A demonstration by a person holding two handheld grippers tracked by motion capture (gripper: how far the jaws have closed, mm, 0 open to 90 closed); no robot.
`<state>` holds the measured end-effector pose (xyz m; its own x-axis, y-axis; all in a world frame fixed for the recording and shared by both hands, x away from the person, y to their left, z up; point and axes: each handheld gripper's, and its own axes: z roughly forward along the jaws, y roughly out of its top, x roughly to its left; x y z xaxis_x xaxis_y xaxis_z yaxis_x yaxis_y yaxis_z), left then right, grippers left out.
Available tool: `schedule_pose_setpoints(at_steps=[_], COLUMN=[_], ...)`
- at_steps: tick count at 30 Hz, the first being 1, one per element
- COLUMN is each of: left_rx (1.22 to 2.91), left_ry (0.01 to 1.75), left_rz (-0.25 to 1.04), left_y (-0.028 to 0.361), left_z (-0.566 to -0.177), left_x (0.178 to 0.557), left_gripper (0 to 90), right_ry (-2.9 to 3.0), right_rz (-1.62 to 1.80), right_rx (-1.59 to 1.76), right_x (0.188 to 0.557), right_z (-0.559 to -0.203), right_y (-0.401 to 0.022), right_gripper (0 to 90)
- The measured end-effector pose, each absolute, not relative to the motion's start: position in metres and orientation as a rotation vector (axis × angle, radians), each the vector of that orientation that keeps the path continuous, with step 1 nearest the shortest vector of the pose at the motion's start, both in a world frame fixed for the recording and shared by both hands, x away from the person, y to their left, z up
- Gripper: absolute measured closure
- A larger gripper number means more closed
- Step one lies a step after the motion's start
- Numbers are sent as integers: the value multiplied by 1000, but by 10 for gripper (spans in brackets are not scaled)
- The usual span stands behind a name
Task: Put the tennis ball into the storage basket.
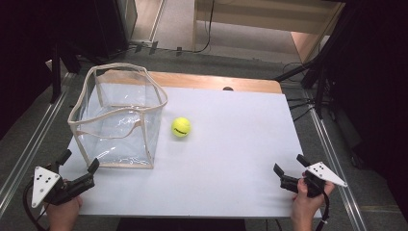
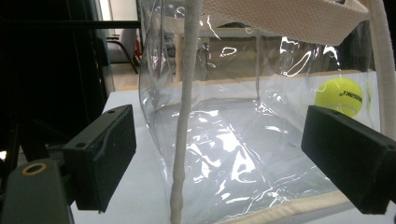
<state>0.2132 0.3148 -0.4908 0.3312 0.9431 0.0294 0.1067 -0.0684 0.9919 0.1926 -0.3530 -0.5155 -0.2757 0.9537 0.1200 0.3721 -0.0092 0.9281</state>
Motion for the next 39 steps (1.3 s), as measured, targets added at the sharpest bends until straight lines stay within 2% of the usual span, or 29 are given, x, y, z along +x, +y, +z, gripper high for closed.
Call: schedule_pose_setpoints(at_steps=[19,39], left_rx=[1486,1493], left_ry=[1007,1006], left_rz=[952,956], left_y=[312,311], left_z=[-491,-491], left_x=[213,213], left_gripper=[103,103], right_ry=[1836,2017], right_rz=[1204,1197], right_rx=[1319,1209], right_x=[209,259], right_z=[-493,-467], right_y=[-328,-285], right_gripper=[0,0])
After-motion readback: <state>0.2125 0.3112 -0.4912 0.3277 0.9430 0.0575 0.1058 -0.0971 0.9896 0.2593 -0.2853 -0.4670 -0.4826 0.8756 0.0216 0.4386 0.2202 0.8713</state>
